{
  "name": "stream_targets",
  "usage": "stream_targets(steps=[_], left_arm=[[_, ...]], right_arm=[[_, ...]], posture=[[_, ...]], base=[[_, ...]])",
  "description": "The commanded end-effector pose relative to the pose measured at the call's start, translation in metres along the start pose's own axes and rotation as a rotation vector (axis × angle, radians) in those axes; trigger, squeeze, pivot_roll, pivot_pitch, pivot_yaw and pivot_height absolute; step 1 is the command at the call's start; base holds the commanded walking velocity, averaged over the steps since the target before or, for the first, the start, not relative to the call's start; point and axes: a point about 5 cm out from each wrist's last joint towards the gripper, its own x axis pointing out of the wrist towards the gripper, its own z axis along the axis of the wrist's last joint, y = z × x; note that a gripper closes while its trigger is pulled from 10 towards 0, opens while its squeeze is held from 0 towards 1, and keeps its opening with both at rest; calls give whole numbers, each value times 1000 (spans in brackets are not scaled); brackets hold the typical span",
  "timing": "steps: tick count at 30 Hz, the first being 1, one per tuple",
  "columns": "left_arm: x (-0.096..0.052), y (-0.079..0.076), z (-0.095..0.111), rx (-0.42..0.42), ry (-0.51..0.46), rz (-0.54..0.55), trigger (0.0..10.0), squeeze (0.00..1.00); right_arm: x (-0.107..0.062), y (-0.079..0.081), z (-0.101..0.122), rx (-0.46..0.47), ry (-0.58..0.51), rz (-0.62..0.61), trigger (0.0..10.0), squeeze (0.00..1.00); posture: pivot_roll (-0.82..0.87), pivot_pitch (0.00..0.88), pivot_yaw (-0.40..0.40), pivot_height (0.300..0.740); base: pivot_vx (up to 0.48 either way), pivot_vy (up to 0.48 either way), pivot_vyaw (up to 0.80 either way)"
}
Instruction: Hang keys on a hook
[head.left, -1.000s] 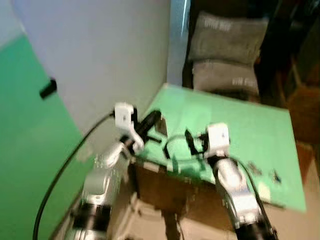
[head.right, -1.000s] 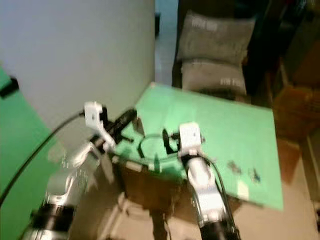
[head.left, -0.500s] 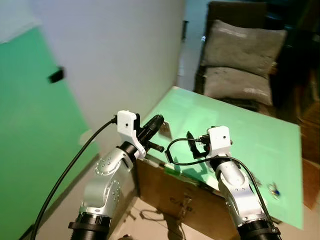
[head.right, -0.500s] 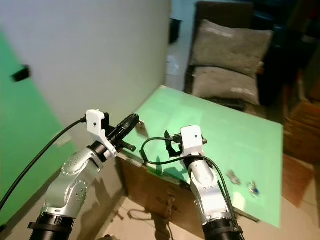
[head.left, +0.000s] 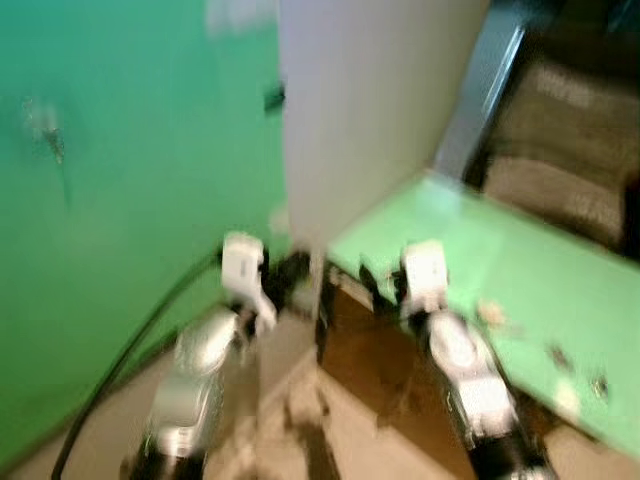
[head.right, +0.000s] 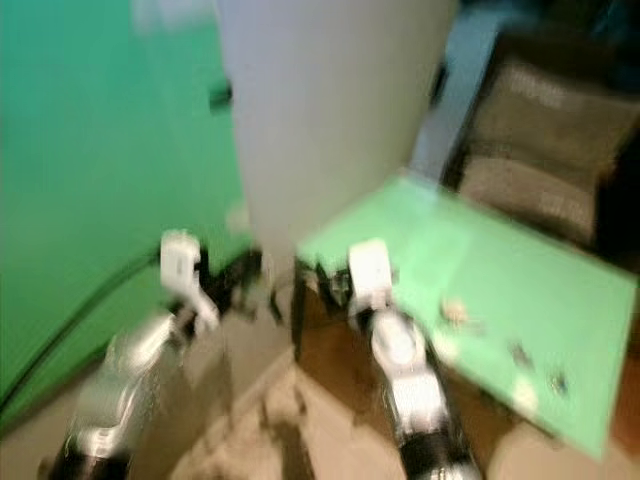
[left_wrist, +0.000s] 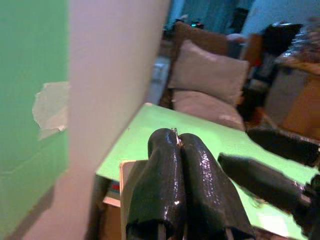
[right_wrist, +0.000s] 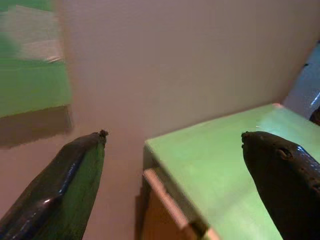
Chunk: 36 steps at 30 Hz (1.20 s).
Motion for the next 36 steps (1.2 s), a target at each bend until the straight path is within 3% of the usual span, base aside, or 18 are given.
stream_targets(steps=[1,5,8,10,11,12,13,15,21,22,24,29,36], left_arm=[[3,-3,7,17,-30,-5,10000,0],[5,0,7,18,-17,48,10000,0],[7,4,7,79,-5,98,10000,0],[8,16,1,232,68,209,10000,0],[8,24,-2,323,101,278,10000,0],[9,30,-5,302,107,318,10000,0],[9,31,-4,278,99,325,10000,0],[7,35,1,234,60,369,10000,0],[-2,37,2,209,26,432,10000,0],[-2,37,2,209,26,432,10000,0],[-2,38,4,311,20,477,10000,0],[1,37,8,265,-9,464,10000,0],[4,40,16,289,-17,479,10000,0]], right_arm=[[2,-3,4,-10,-20,3,10000,0],[4,1,5,-11,-26,31,10000,0],[4,4,6,-9,-31,50,10000,0],[4,5,6,22,-24,50,10000,0],[5,3,4,86,-13,32,10000,0],[7,0,2,159,2,15,10000,0],[7,0,2,172,5,14,10000,4],[8,-3,4,158,-2,18,10000,20],[8,-8,5,133,-7,26,10000,47],[8,-8,5,133,-7,26,10000,47],[9,-6,4,133,2,37,10000,78],[12,2,5,109,-3,67,10000,122],[15,7,7,92,-10,104,10000,141]], posture=[[9,0,-10,740],[11,0,-11,740],[12,0,-11,740],[18,0,-16,740],[21,0,-18,740],[21,0,-20,740],[21,0,-20,740],[21,0,-30,740],[33,0,-41,740],[33,0,-41,740],[47,0,-49,740],[57,0,-53,740],[69,0,-57,740]], base=[[0,-480,538],[0,-441,528],[0,0,500],[0,0,488],[0,0,488],[0,0,469],[0,0,469],[0,0,469],[0,-320,469],[0,-480,469],[0,-480,463],[0,-96,463],[0,0,464]])
